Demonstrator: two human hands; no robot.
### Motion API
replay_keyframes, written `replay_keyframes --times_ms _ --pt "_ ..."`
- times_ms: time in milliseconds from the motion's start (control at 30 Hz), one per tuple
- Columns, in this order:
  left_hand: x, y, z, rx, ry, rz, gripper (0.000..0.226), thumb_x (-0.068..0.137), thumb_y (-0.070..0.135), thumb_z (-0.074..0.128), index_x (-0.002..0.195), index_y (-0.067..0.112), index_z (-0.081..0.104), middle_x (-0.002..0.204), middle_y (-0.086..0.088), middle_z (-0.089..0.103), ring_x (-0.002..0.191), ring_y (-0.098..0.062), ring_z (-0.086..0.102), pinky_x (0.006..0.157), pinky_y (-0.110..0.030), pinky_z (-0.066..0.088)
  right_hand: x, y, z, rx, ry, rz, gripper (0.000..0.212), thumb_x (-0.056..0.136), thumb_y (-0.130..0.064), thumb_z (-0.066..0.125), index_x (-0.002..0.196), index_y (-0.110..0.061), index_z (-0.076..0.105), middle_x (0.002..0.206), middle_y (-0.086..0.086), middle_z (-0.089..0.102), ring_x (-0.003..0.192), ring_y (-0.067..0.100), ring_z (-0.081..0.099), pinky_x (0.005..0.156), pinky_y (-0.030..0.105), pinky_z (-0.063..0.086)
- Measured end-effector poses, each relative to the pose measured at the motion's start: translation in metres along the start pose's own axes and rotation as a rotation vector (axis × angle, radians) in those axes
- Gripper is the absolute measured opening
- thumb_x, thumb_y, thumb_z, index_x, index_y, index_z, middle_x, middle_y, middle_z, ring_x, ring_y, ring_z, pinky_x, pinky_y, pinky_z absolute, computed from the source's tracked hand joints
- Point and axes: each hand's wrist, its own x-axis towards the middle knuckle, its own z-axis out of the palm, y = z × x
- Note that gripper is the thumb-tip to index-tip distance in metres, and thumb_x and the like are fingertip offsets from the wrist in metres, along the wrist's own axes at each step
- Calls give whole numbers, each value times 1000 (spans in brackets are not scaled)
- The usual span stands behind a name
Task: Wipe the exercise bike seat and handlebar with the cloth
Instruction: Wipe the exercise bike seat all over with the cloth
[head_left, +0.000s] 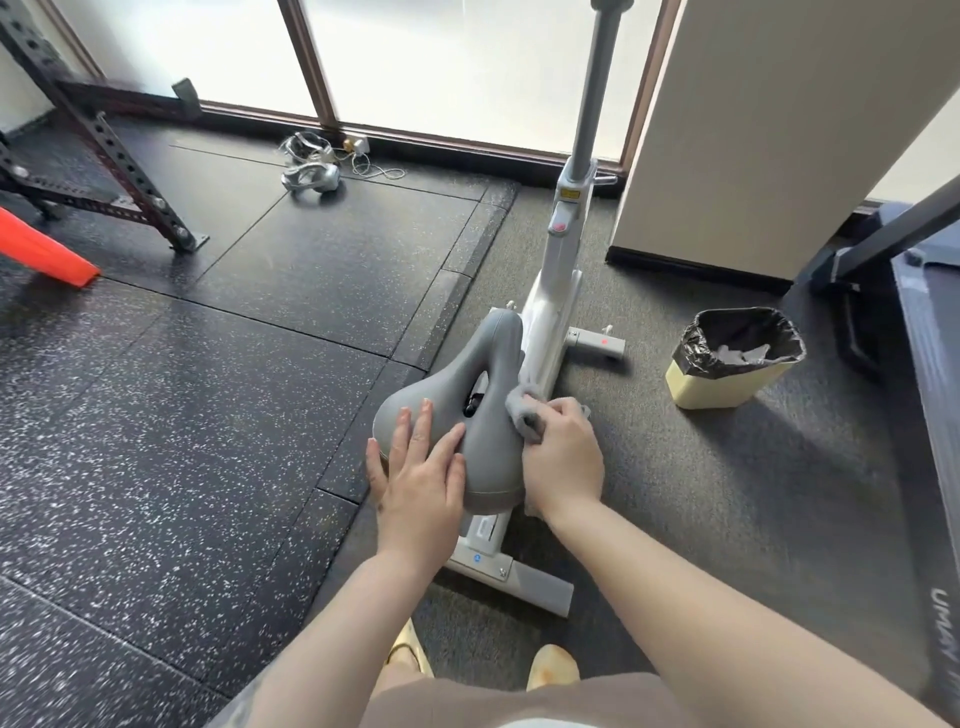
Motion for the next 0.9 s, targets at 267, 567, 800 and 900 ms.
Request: replay_keyframes --times_ms 267,567,800,900 --pt "12 -4 3 -18 23 22 32 95 33 39 122 38 56 155 10 25 146 -12 9 112 -36 -15 34 0 -2 11 -142 -229 50 83 -6 49 122 -34 61 117 0 52 109 22 50 83 32 44" --pt "9 -2 5 -56 66 33 36 93 32 37 122 35 58 153 10 29 146 -11 10 115 -40 -10 9 27 -1 63 -99 -54 41 77 -1 49 109 -23 66 101 0 54 91 24 55 69 31 42" --pt "5 -7 5 -134 31 91 42 93 36 33 129 35 54 152 13 30 144 -7 11 113 -28 -10 -37 16 4 67 5 -36 49 73 1 56 114 -24 65 100 -2 51 89 23 57 66 25 41" --pt "10 -12 5 -144 15 126 40 92 37 36 128 35 55 151 14 32 145 -8 11 114 -30 -9 -76 19 0 50 -24 -447 67 61 -2 63 124 -23 62 99 -2 53 87 19 59 63 26 53"
